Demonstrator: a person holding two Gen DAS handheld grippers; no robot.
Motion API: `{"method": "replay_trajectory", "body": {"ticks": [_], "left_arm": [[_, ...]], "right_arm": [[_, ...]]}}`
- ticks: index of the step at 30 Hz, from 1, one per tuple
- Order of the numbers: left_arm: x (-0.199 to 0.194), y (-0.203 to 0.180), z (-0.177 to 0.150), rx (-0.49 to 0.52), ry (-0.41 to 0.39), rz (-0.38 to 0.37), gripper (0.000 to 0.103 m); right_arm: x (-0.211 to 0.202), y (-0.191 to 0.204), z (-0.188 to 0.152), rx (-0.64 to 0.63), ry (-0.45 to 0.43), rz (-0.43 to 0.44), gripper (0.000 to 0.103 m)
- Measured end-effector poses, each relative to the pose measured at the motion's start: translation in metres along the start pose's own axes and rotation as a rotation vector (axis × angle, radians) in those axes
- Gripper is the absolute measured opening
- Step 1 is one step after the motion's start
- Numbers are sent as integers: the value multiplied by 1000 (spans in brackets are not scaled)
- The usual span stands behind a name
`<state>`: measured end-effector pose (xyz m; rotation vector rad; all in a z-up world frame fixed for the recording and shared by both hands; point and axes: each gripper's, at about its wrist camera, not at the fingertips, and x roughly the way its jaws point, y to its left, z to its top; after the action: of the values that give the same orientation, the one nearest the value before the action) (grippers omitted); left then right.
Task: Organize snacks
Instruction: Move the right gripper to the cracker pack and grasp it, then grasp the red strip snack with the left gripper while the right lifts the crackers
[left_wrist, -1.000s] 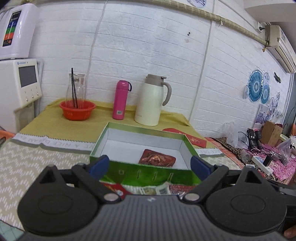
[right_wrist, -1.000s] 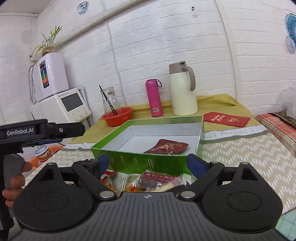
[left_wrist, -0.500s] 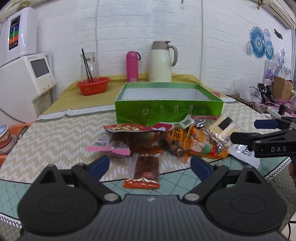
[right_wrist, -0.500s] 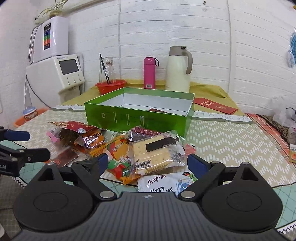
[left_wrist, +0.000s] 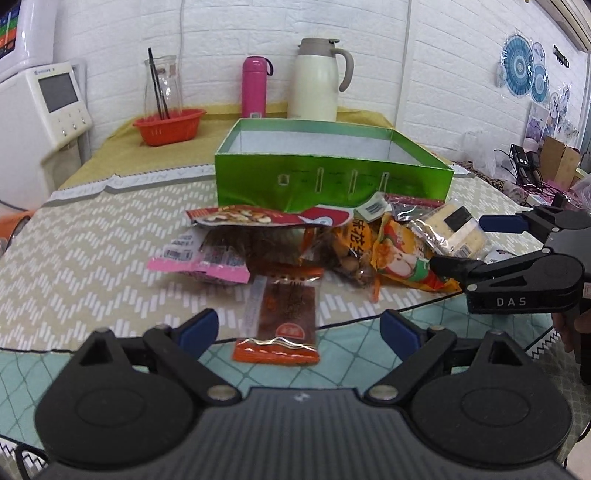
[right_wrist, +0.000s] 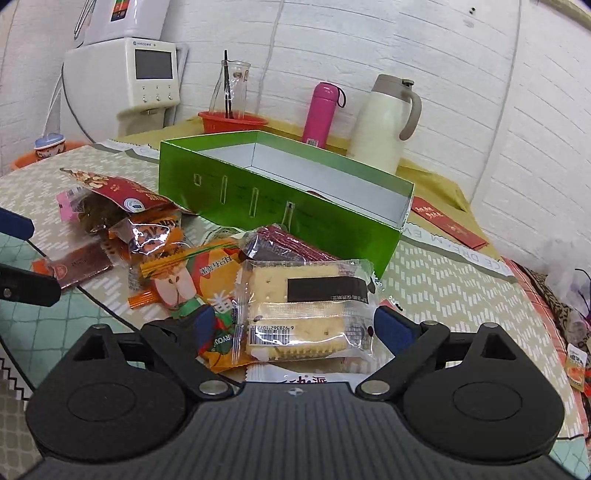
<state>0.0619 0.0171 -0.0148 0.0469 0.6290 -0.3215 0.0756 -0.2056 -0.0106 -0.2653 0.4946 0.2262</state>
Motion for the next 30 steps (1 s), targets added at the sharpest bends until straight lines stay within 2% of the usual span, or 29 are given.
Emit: {"method": "replay_trajectory", "body": {"ticks": [3, 5, 6, 7, 9, 11, 14, 15, 18, 19, 20, 21, 22, 24, 27, 30], "left_arm": [[9, 0, 4, 9, 21, -2, 92], [16, -1, 6, 10, 37, -2, 90], [20, -1, 6, 10, 48, 0, 87], [23, 0, 6, 8, 59, 3, 78], [29, 0, 6, 13, 74, 16, 66], [31, 0, 6, 30, 65, 28, 66], [31, -1, 9, 41, 63, 24, 52], [30, -1, 9, 39, 66, 19, 49], [29, -2, 8, 42, 68, 22, 48], [28, -2, 8, 44, 67, 22, 49], [28, -3, 7, 49, 66, 19, 51], [28, -3, 6, 53, 63, 18, 59], [29, -4, 5, 55, 65, 21, 69], [29, -3, 3, 53, 57, 21, 69], [29, -3, 3, 51, 58, 17, 69], [29, -3, 4, 51, 60, 17, 69]], "right_arm": [[-9, 1, 0, 9, -1, 10, 98], [-18, 5, -1, -16, -12, -8, 86], [-23, 6, -1, -16, -19, -12, 83], [-28, 6, -1, -7, -27, -11, 78], [-38, 2, -1, 26, -48, 5, 72], [-44, -2, -1, 64, -56, 31, 26], [-46, -8, -1, 107, -60, 29, 22], [-46, -9, -2, 117, -57, 28, 22], [-43, -11, -5, 132, -46, 40, 26], [-44, -12, -7, 140, -56, 43, 45], [-44, -14, -8, 148, -68, 33, 70], [-43, -17, -8, 155, -70, 15, 89], [-42, -20, -8, 169, -72, -15, 103], [-42, -30, -9, 218, -93, -90, 103], [-32, -53, -9, 292, -56, -109, 103], [-15, -80, -14, 433, 14, -135, 103]]}}
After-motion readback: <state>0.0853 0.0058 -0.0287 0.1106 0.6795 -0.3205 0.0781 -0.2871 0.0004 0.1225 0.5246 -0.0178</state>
